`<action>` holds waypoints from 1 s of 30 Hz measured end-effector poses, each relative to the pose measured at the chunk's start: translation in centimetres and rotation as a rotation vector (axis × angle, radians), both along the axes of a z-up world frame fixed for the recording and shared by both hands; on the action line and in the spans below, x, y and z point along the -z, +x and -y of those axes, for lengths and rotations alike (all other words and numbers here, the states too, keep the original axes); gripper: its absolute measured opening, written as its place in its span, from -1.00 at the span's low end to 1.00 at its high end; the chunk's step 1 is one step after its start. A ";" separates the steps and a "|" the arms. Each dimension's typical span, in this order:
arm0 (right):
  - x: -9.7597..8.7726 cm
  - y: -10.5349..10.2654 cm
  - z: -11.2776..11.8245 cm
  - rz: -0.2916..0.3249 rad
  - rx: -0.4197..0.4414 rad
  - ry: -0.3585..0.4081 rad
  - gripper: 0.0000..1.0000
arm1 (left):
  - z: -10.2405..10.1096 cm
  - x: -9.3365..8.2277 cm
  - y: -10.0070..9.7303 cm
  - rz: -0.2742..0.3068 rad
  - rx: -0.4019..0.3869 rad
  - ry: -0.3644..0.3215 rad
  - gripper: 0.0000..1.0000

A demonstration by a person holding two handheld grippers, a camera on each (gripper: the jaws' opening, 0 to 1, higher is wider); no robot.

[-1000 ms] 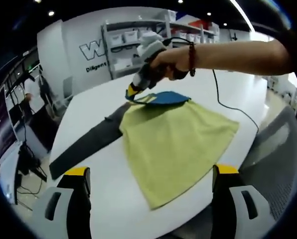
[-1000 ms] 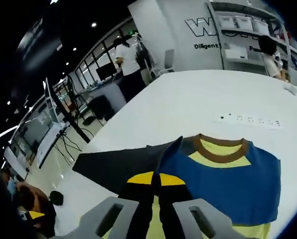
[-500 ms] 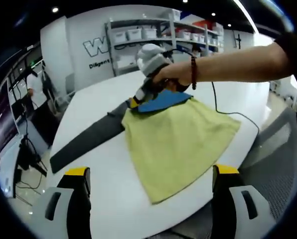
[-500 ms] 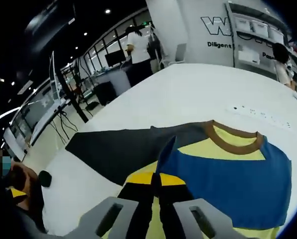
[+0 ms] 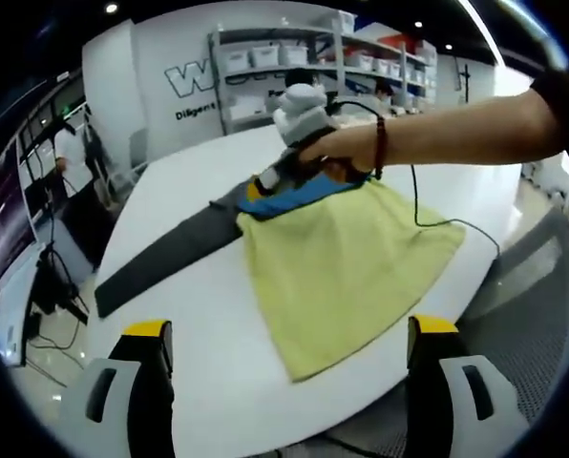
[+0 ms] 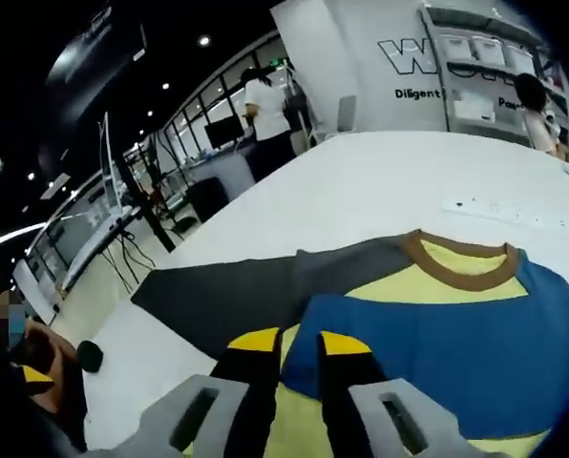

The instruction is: Fold the garment on the visible template until the final outline fits inside the template.

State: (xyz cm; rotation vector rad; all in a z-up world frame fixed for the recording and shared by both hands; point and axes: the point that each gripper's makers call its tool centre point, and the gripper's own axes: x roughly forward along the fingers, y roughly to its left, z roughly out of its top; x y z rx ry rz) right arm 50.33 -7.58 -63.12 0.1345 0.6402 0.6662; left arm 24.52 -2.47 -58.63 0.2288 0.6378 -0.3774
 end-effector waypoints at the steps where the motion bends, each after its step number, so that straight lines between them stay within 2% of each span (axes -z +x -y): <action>1: 0.0 -0.1 0.2 -0.004 -0.006 -0.005 -0.41 | 0.1 0.0 0.0 0.000 0.001 -0.002 0.98; 2: -0.2 0.0 0.4 -0.004 -0.001 -0.002 -0.26 | 0.1 -0.1 0.0 -0.001 -0.001 -0.005 0.98; 8: -1.5 0.0 1.7 0.062 -0.018 -0.023 0.22 | 0.5 -0.3 0.3 0.003 -0.001 -0.012 0.98; 13: -2.4 0.1 3.4 0.086 -0.001 -0.018 0.67 | 1.0 -0.3 0.4 -0.001 -0.001 -0.033 0.99; 19: -3.2 -0.6 6.2 0.110 0.006 -0.040 0.91 | 1.3 -0.6 0.8 0.004 0.000 -0.043 0.99; 22: -3.4 -0.9 7.7 0.093 0.025 -0.030 0.98 | 1.4 -0.6 0.9 0.001 0.006 -0.040 0.99; 30: -3.5 -2.2 12.0 0.105 0.044 -0.079 0.98 | 1.8 -0.6 1.1 -0.002 0.028 -0.030 0.99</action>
